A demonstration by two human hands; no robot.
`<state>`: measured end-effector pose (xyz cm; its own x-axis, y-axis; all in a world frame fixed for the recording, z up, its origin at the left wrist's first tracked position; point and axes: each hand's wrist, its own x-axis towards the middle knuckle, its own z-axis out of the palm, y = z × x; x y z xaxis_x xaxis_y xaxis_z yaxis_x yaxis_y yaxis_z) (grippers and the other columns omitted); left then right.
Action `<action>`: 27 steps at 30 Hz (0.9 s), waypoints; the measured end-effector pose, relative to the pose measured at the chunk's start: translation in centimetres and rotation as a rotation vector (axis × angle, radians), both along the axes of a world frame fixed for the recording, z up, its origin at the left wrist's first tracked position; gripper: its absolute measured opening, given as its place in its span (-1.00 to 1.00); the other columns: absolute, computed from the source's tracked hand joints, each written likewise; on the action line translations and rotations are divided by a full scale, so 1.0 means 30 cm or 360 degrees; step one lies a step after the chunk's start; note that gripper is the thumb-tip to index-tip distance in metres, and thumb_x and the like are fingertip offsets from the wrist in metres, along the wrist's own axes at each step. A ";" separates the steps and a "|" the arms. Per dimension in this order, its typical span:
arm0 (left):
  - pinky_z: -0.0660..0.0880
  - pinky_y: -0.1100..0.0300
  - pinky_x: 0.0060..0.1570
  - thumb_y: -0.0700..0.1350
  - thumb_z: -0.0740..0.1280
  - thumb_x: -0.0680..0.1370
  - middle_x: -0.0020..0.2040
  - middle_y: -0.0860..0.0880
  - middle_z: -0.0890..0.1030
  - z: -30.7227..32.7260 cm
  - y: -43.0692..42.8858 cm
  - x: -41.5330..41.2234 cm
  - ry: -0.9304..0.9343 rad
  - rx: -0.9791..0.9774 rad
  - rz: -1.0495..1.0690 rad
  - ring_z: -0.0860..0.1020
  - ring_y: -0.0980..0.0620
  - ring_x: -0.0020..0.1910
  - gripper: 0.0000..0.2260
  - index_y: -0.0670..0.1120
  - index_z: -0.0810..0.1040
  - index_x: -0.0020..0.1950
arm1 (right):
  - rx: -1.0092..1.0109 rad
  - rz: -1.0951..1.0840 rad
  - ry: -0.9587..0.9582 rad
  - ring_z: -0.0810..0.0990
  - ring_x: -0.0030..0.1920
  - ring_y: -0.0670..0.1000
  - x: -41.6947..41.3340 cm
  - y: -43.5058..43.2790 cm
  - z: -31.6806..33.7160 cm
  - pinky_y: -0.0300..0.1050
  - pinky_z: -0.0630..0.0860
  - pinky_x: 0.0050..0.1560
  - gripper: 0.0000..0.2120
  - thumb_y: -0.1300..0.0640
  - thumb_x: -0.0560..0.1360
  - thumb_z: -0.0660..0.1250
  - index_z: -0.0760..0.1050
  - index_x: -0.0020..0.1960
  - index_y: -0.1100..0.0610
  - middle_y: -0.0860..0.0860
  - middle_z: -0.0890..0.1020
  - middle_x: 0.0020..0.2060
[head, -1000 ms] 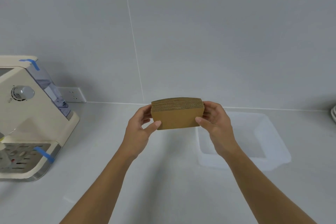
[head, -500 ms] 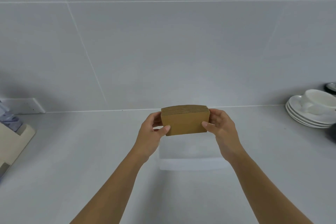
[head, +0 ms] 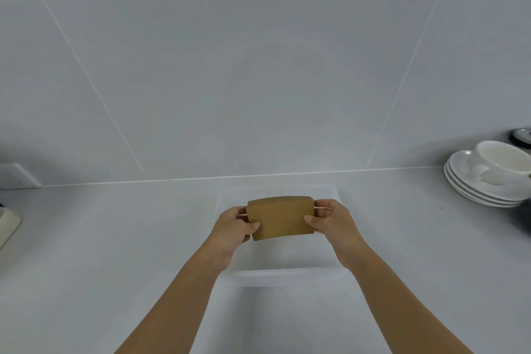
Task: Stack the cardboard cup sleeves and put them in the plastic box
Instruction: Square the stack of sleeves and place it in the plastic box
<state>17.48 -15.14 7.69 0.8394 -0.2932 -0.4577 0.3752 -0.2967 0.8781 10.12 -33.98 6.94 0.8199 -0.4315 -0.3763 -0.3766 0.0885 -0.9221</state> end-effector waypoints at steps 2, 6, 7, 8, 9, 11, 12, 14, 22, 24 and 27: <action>0.43 0.11 0.09 -0.33 0.30 0.49 0.16 -0.11 0.56 -0.019 -0.009 0.014 0.0094 0.0061 0.0018 0.50 -0.07 0.16 -0.66 -0.17 0.47 0.25 | 0.0015 0.0015 0.0093 0.54 0.09 0.13 0.018 -0.006 -0.018 0.03 0.47 0.21 -0.59 0.33 0.44 0.35 0.37 0.26 0.25 0.14 0.55 0.09; 0.39 0.15 0.04 -0.29 0.28 0.51 0.06 -0.11 0.56 -0.051 -0.030 0.028 0.0144 0.0204 0.0025 0.50 -0.05 0.05 -0.78 -0.21 0.53 0.14 | 0.0090 0.0070 0.0247 0.55 0.16 0.19 0.045 -0.016 -0.042 0.05 0.48 0.25 -0.63 0.36 0.45 0.33 0.39 0.23 0.40 0.25 0.55 0.16; 0.40 0.15 0.03 -0.28 0.28 0.51 0.05 -0.11 0.55 -0.061 -0.037 0.032 0.0151 0.0236 0.0041 0.49 -0.05 0.02 -0.80 -0.20 0.53 0.13 | 0.0096 0.0086 0.0290 0.56 0.15 0.21 0.051 -0.017 -0.048 0.05 0.50 0.23 -0.65 0.38 0.45 0.31 0.40 0.20 0.47 0.30 0.56 0.16; 0.43 0.14 0.03 -0.28 0.29 0.52 0.04 -0.12 0.54 -0.071 -0.043 0.037 0.0166 0.0264 0.0065 0.49 -0.06 0.01 -0.83 -0.20 0.52 0.10 | 0.0092 0.0091 0.0330 0.58 0.13 0.24 0.056 -0.018 -0.052 0.05 0.53 0.18 -0.65 0.39 0.45 0.30 0.37 0.19 0.54 0.35 0.55 0.16; 0.46 0.13 0.04 -0.27 0.29 0.52 0.04 -0.13 0.54 -0.082 -0.050 0.043 0.0187 0.0291 0.0092 0.50 -0.07 0.01 -0.86 -0.20 0.51 0.07 | 0.0089 0.0089 0.0358 0.59 0.12 0.25 0.063 -0.019 -0.059 0.04 0.57 0.09 -0.63 0.41 0.44 0.30 0.34 0.19 0.56 0.39 0.54 0.16; 0.51 0.09 0.08 -0.27 0.30 0.51 0.07 -0.18 0.54 -0.103 -0.062 0.055 0.0219 0.0333 0.0138 0.51 -0.11 0.03 -0.86 -0.24 0.50 0.06 | 0.0100 0.0083 0.0402 0.60 0.09 0.25 0.075 -0.021 -0.068 -0.06 0.60 -0.11 -0.64 0.42 0.43 0.31 0.37 0.18 0.55 0.40 0.54 0.15; 0.53 0.07 0.10 -0.27 0.29 0.51 0.08 -0.20 0.54 -0.112 -0.067 0.060 0.0227 0.0344 0.0154 0.52 -0.13 0.05 -0.83 -0.26 0.50 0.08 | 0.0111 0.0078 0.0423 0.60 0.09 0.24 0.082 -0.019 -0.070 -0.08 0.58 -0.16 -0.67 0.42 0.43 0.32 0.41 0.16 0.51 0.37 0.56 0.13; 0.53 0.02 0.13 -0.27 0.30 0.50 0.06 -0.20 0.53 -0.122 -0.076 0.070 0.0243 0.0365 0.0194 0.53 -0.15 0.06 -0.80 -0.27 0.48 0.12 | 0.0115 0.0062 0.0451 0.59 0.09 0.23 0.097 -0.018 -0.076 -0.05 0.58 -0.12 -0.73 0.41 0.44 0.32 0.44 0.13 0.44 0.31 0.58 0.11; 0.51 0.11 -0.11 -0.26 0.16 0.52 -0.07 -0.15 0.51 -0.138 -0.096 0.082 0.0000 0.0552 0.0133 0.48 -0.07 -0.13 -0.82 -0.25 0.49 0.06 | -0.0073 0.0020 0.0473 0.57 0.09 0.22 0.153 0.004 -0.098 0.15 0.58 0.10 -0.79 0.33 0.44 0.33 0.44 0.06 0.37 0.28 0.56 0.09; 0.38 0.22 -0.30 -0.27 0.16 0.52 -0.10 -0.14 0.49 -0.141 -0.094 0.082 -0.0057 0.0555 0.0122 0.44 -0.05 -0.19 -0.85 -0.25 0.49 0.00 | -0.0099 0.0001 0.0472 0.58 0.07 0.22 0.157 0.008 -0.100 0.15 0.59 0.09 -0.78 0.32 0.44 0.34 0.45 0.04 0.38 0.28 0.57 0.07; 0.29 0.23 -0.35 -0.27 0.16 0.51 -0.13 -0.13 0.47 -0.145 -0.093 0.087 -0.0095 0.0517 0.0128 0.41 -0.06 -0.19 -0.92 -0.18 0.45 -0.10 | -0.0119 -0.0029 0.0451 0.59 0.05 0.22 0.163 0.010 -0.105 0.15 0.59 0.08 -0.77 0.30 0.43 0.35 0.47 0.04 0.39 0.28 0.58 0.04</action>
<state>20.09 -17.94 3.33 0.8819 -0.0716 -0.4660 0.3599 -0.5362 0.7635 15.02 -33.68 3.78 0.6784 -0.4804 -0.5559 -0.6193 0.0333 -0.7845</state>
